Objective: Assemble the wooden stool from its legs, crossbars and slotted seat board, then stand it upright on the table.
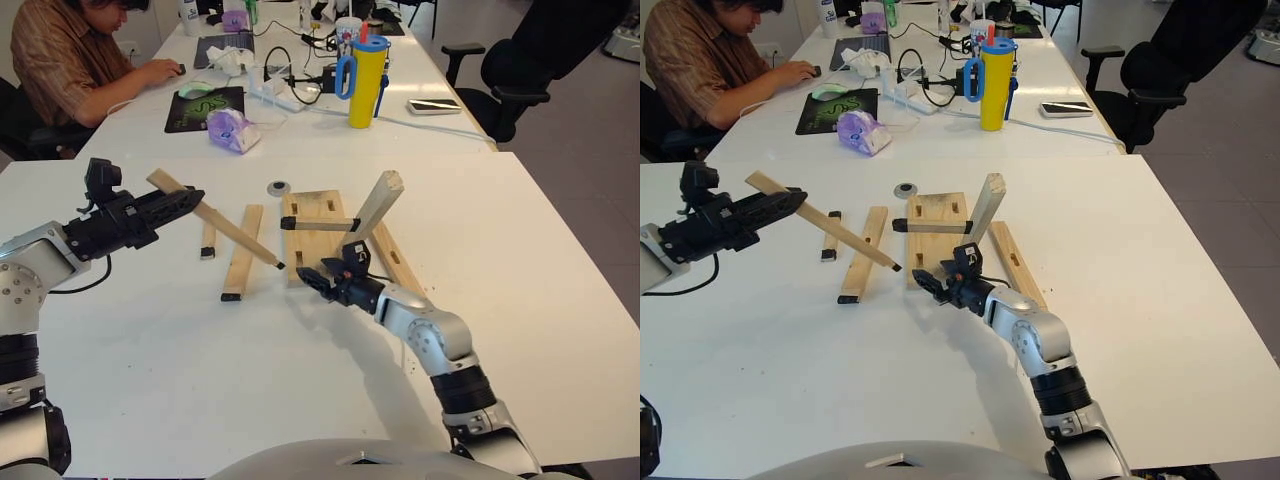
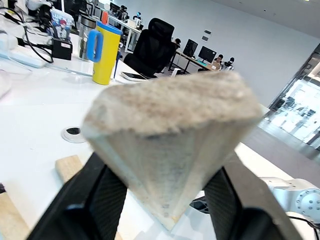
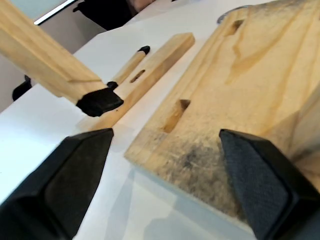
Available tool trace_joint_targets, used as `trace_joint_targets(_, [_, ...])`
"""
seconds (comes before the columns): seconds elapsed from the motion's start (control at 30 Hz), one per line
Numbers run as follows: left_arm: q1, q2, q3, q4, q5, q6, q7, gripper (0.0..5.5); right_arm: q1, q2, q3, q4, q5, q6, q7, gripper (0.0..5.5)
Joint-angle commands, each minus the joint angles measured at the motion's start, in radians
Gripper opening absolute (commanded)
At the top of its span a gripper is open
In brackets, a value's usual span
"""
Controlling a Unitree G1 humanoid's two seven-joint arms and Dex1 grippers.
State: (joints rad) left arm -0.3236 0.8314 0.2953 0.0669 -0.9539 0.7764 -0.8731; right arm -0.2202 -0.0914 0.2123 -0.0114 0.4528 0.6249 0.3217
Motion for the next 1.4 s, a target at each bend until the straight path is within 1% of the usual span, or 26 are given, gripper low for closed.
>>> trace_joint_targets(0.03, [-0.030,-0.053,-0.028,0.026,0.076,-0.086,-0.047,2.06,-0.004,0.003,-0.005,0.020,-0.071,-0.015,-0.041,3.94])
trace_joint_targets(0.17, [-0.042,-0.101,-0.040,0.027,0.113,-0.126,-0.059,2.06,0.008,-0.023,0.006,0.029,-0.111,0.002,-0.023,3.94])
trace_joint_targets(0.3, [-0.059,-0.150,-0.062,0.021,0.152,-0.163,-0.053,2.06,0.024,-0.046,0.042,0.032,-0.142,0.019,0.013,3.94])
trace_joint_targets(0.37, [-0.062,-0.167,-0.081,-0.003,0.154,-0.151,-0.063,2.06,0.032,-0.055,0.069,0.030,-0.165,0.025,0.023,3.94])
trace_joint_targets(0.57, [-0.077,-0.185,-0.127,-0.010,0.184,-0.132,-0.068,2.06,0.045,-0.052,0.086,0.041,-0.187,0.031,0.048,3.94])
trace_joint_targets(0.7, [-0.087,-0.164,-0.181,0.021,0.260,-0.156,-0.102,2.06,0.046,-0.051,0.098,0.044,-0.190,0.044,0.060,3.94])
trace_joint_targets(0.87, [-0.128,-0.120,-0.208,0.041,0.317,-0.164,-0.141,2.06,0.056,-0.062,0.115,0.045,-0.202,0.054,0.074,3.94])
trace_joint_targets(1.03, [-0.174,-0.044,-0.300,0.049,0.409,-0.178,-0.230,2.06,0.067,-0.053,0.120,0.046,-0.210,0.064,0.081,3.94])
trace_joint_targets(1.2, [-0.242,-0.051,-0.393,0.068,0.491,-0.236,-0.280,2.06,0.072,-0.049,0.131,0.044,-0.216,0.074,0.083,3.94])
trace_joint_targets(1.4, [-0.358,-0.040,-0.469,0.113,0.566,-0.255,-0.332,2.06,0.067,-0.050,0.135,0.042,-0.218,0.086,0.086,3.94])
